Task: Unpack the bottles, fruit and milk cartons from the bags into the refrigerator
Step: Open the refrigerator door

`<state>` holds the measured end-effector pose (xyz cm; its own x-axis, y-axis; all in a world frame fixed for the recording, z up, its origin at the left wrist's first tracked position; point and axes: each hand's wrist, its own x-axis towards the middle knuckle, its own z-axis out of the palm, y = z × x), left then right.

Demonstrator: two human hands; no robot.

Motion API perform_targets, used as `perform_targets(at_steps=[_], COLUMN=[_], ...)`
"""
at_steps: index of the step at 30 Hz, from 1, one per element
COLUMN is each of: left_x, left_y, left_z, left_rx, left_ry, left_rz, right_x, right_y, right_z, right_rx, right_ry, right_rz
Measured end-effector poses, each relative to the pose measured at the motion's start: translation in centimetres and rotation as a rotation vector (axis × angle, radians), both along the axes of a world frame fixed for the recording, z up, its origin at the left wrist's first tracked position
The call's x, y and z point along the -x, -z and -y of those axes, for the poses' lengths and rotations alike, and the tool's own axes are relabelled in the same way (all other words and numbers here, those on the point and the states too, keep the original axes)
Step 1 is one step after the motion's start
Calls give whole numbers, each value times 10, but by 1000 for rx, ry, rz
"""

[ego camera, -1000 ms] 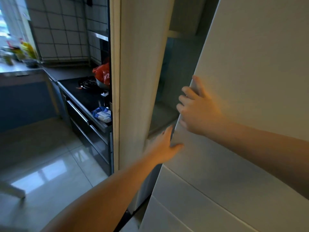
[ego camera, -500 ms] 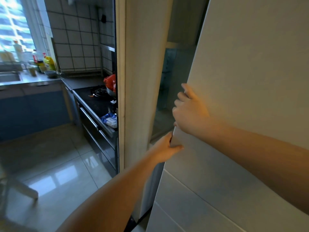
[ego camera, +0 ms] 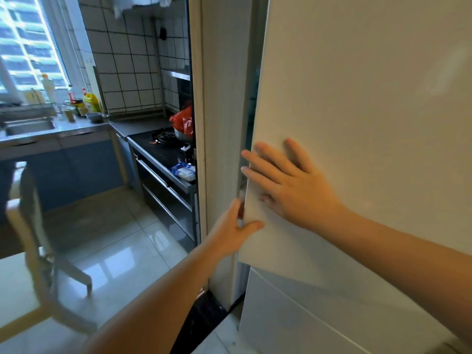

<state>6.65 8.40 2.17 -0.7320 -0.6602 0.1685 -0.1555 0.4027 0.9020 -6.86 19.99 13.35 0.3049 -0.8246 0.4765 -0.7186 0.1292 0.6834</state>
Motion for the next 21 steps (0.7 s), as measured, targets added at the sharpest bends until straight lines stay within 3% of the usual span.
perform_targets(at_steps=[5, 13, 16, 21], left_x=[-72, -152, -168, -178], left_y=[7, 17, 16, 25], left_z=[-61, -193, -245, -310], left_rx=[44, 237, 218, 283], left_ry=[24, 44, 86, 89], left_rz=[3, -60, -80, -107], right_x=[-52, -132, -152, -194], right_y=[30, 65, 75, 85], right_z=[-81, -210, -258, -327], right_rx=[179, 272, 253, 274], right_ry=[-1, 11, -39, -152], right_rz=[88, 457, 703, 1305])
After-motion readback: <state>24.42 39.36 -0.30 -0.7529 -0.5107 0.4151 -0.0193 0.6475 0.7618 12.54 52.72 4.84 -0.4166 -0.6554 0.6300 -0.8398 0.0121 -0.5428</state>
